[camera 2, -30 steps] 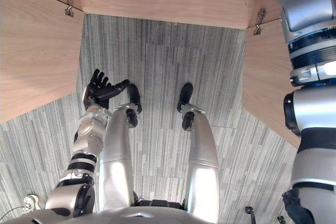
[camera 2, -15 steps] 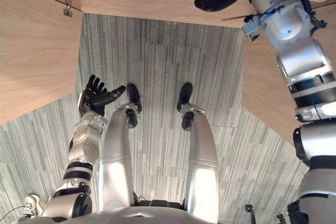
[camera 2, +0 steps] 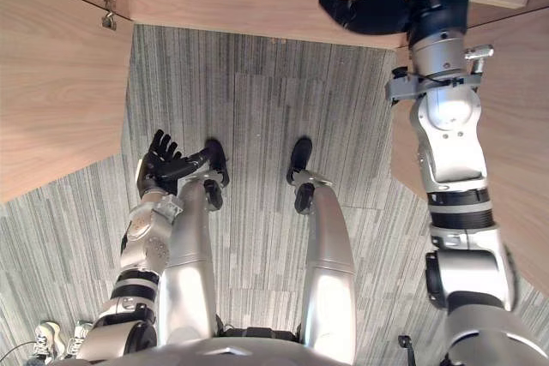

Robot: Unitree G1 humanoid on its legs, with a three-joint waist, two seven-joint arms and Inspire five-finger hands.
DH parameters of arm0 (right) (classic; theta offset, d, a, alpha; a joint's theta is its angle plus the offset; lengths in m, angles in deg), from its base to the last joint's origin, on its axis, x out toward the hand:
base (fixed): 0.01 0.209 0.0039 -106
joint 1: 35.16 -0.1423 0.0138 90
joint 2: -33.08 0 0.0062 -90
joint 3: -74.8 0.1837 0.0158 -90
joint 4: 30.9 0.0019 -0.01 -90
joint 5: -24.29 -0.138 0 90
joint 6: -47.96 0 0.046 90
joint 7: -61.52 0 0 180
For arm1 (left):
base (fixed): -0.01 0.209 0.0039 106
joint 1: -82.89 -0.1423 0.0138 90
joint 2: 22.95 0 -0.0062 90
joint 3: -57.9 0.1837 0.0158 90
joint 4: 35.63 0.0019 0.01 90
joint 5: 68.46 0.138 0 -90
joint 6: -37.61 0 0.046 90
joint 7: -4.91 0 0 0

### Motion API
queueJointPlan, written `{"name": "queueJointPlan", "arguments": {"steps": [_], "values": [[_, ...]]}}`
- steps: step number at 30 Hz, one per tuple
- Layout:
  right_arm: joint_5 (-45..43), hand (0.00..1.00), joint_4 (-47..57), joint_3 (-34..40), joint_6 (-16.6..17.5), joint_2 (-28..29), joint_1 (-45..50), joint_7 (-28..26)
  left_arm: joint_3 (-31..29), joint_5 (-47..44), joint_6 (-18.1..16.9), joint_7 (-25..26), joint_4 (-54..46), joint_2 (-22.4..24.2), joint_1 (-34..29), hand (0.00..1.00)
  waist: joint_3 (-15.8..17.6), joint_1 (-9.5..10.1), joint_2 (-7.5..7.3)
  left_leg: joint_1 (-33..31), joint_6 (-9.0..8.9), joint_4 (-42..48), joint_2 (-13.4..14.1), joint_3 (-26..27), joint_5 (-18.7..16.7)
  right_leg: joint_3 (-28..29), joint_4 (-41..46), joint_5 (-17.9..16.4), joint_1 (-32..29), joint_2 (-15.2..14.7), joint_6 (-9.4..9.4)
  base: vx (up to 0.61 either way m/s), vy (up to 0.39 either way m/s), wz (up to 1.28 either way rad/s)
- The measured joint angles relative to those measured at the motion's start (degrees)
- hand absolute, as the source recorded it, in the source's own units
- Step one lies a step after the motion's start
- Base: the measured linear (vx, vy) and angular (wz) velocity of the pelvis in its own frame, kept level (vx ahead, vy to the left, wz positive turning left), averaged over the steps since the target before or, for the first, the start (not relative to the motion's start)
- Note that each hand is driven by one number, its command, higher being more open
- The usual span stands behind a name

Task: Walk over to the cabinet, pick up the folder, carry it to the office cabinet, place the folder inside the office cabinet, then close the office cabinet door

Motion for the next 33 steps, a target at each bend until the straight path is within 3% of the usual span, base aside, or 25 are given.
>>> {"name": "queueJointPlan", "arguments": {"steps": [6,14,17,22,29,33], "values": [[2.46,1.00,0.82,2.39,0.84,6.57,-0.43,7.40,-0.06,0.47,-0.63,1.86,0.00,0.77,0.01,1.00,-0.02,-0.10,-0.14,0.40,-0.07,-0.59,-0.13,0.22,0.47,0.21,0.14,0.00,-0.02,-0.12,0.00,0.00,0.001,0.01],[4.81,1.00,0.82,2.36,0.83,15.73,3.52,10.99,-0.06,0.54,-0.59,2.77,0.01,2.41,-0.06,1.00,-0.02,-0.17,-0.14,2.52,-0.06,-0.63,-0.14,0.12,0.48,0.22,0.29,-0.16,2.07,-0.10,0.00,0.00,0.000,0.00],[6.33,1.00,1.24,1.88,0.82,20.34,10.45,11.27,-0.22,0.65,-0.59,3.29,0.10,3.63,-0.69,1.00,-0.16,-0.12,-0.36,6.91,0.15,-0.81,-0.12,0.39,-0.71,0.18,-0.34,-1.38,6.46,-0.17,0.67,0.01,0.008,-0.01],[10.59,1.00,4.67,-4.49,0.84,24.49,25.53,9.93,1.63,1.75,-0.36,3.62,1.01,4.59,-4.40,1.00,-4.17,-0.81,-2.71,15.27,-0.47,-4.80,-0.19,2.18,-1.48,0.25,-4.15,-1.74,14.14,-0.08,1.13,0.08,0.027,-0.04],[17.05,1.00,3.40,-9.37,0.82,28.77,44.92,4.46,6.35,2.87,-0.27,3.53,3.27,5.77,-11.94,1.00,-10.61,-1.38,-3.02,34.17,-0.56,-14.97,-1.51,5.41,-1.32,0.67,-13.52,-1.20,31.59,0.22,1.78,0.17,0.060,-0.06],[20.35,1.00,-6.41,-8.34,0.73,30.01,50.27,2.99,7.78,3.72,-0.41,3.69,6.87,4.22,-14.97,1.00,-14.27,-1.94,-2.84,43.85,-0.70,-22.12,-2.65,7.86,-0.40,2.06,-19.43,-0.40,39.52,0.47,3.02,0.17,0.074,-0.17]]}}
